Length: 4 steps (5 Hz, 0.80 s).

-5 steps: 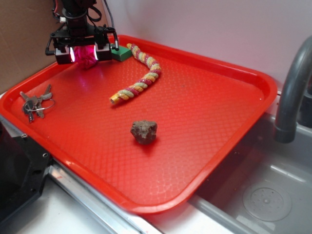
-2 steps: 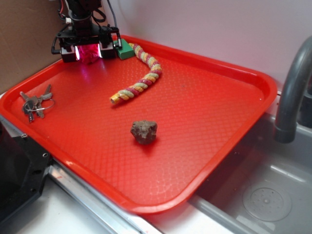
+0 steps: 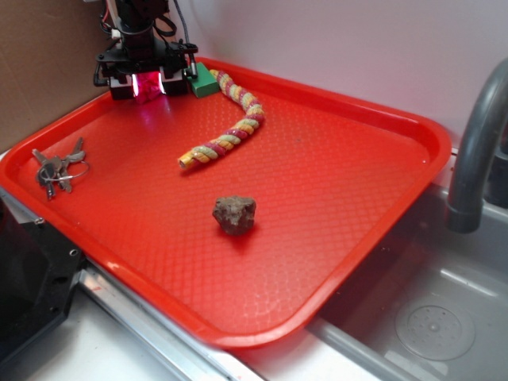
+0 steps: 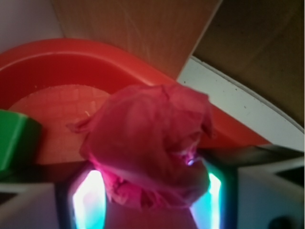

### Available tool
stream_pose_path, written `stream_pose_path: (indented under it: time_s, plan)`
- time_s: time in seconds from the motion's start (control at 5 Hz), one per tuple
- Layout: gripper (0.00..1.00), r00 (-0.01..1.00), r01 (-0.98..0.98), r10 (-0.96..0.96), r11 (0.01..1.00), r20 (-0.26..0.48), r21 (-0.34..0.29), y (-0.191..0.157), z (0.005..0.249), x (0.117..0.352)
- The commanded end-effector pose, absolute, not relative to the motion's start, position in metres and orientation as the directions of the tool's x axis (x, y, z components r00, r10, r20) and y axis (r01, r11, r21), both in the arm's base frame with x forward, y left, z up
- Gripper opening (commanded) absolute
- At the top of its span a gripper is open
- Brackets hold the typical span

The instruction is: Grab the red paper.

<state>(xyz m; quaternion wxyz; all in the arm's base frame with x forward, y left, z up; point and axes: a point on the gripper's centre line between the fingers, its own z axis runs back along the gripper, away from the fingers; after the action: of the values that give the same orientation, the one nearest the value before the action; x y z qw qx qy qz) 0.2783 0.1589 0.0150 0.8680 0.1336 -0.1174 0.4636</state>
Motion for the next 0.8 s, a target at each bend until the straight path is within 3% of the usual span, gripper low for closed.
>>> stream_pose_path:
  time_s: [0.0,0.4,0.6]
  plan:
    - [0.00,0.562,-0.824,0.760,0.550,0.326,0.138,0.164,0.023,0.268]
    - [0.00,0.586,-0.803,0.741,0.585,0.327,0.113,0.152,0.040,0.260]
    - [0.00,0.636,-0.753,0.708,0.656,0.309,0.049,0.132,0.069,0.248]
